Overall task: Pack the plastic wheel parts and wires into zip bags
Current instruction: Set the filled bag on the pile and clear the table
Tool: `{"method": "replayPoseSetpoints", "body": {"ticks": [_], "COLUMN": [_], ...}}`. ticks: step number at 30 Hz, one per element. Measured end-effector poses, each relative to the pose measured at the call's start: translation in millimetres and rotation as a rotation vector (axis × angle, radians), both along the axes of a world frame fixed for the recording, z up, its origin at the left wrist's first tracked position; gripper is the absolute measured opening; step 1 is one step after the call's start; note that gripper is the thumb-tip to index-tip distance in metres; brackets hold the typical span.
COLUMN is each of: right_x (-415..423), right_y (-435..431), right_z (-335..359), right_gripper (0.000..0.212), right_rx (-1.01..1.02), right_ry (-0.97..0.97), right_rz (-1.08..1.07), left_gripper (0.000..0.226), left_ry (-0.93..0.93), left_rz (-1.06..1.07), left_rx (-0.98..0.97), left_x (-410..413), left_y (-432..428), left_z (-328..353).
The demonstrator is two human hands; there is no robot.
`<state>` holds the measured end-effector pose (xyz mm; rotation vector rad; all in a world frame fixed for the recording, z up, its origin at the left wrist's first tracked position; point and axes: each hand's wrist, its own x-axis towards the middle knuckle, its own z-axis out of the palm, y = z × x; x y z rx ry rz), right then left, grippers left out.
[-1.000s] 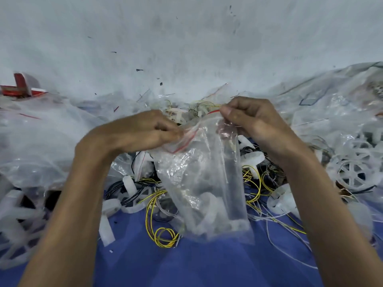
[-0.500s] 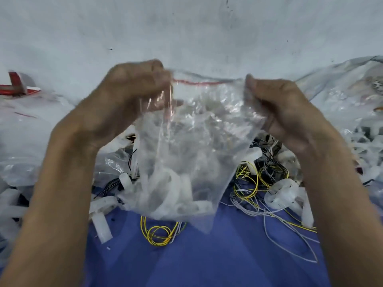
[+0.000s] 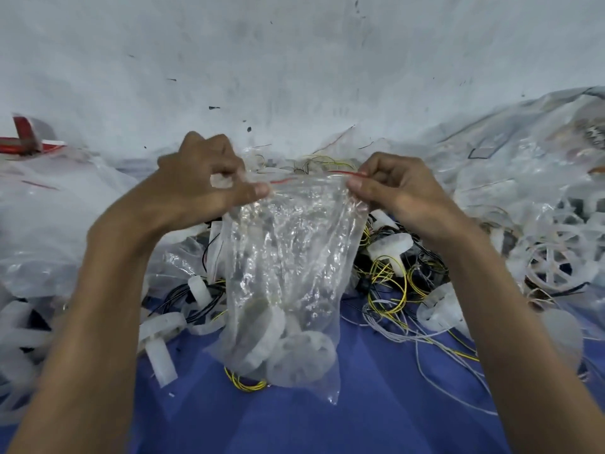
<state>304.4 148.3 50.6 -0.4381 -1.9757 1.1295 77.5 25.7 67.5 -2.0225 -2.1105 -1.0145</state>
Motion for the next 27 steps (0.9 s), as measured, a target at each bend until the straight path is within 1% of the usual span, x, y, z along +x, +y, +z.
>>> {"method": "replayPoseSetpoints", "body": {"ticks": [2,4,5,6,8,9,10,12,14,15,17,18,23,25,27], "right_x": [-2,-2,-2,0,3,5,7,9,7,6,4,3,3,4,5], "right_y": [5,13,17,22,32,37,43,52,59,61,63,64,69,70,69], "right_z": [-2,-4,-7,-11,-21,-26,-31,-40,-49,-54,-62,-65,-71,-74,-78], "right_gripper": [0.010,0.005,0.007,0.016,0.035,0.039,0.040,0.042,0.046,0.048,0.051,0.052,0.055,0.049,0.038], "right_rx": [0.000,-0.012,-0.020,-0.029,0.019,0.088,0.164,0.266,0.277,0.270,0.275,0.289,0.382,0.408,0.399], "right_ry": [-0.009,-0.023,-0.060,-0.128,-0.372,-0.524,-0.671,-0.912,-1.097,-1.176,-1.306,-1.348,-1.438,-1.480,-1.421], "right_rz": [-0.049,-0.054,-0.056,-0.067,-0.116,-0.150,-0.183,-0.229,-0.215,-0.196,-0.178,-0.187,-0.279,-0.290,-0.375], "left_gripper": [0.050,0.048,0.047,0.045,0.039,0.035,0.034,0.043,0.057,0.059,0.055,0.053,0.038,0.037,0.033], "left_ry": [-0.044,-0.109,-0.099,-0.076,-0.065,-0.072,-0.073,-0.074,-0.109,-0.131,-0.158,-0.157,-0.150,-0.139,-0.144], "left_rz": [0.088,0.074,0.052,0.038,0.082,0.126,0.167,0.215,0.246,0.258,0.252,0.235,0.200,0.229,0.257], "left_rx": [0.036,0.058,0.064,0.062,0.008,-0.042,-0.092,-0.129,-0.091,-0.068,-0.037,-0.037,-0.035,-0.028,-0.037], "left_x": [-3,-5,-7,-8,-13,-16,-19,-24,-25,-26,-26,-26,-35,-46,-55], "left_y": [7,14,17,19,22,23,22,19,17,17,18,18,14,8,2], "left_z": [-4,-7,-8,-10,-14,-17,-19,-20,-19,-19,-19,-19,-18,-17,-17]}}
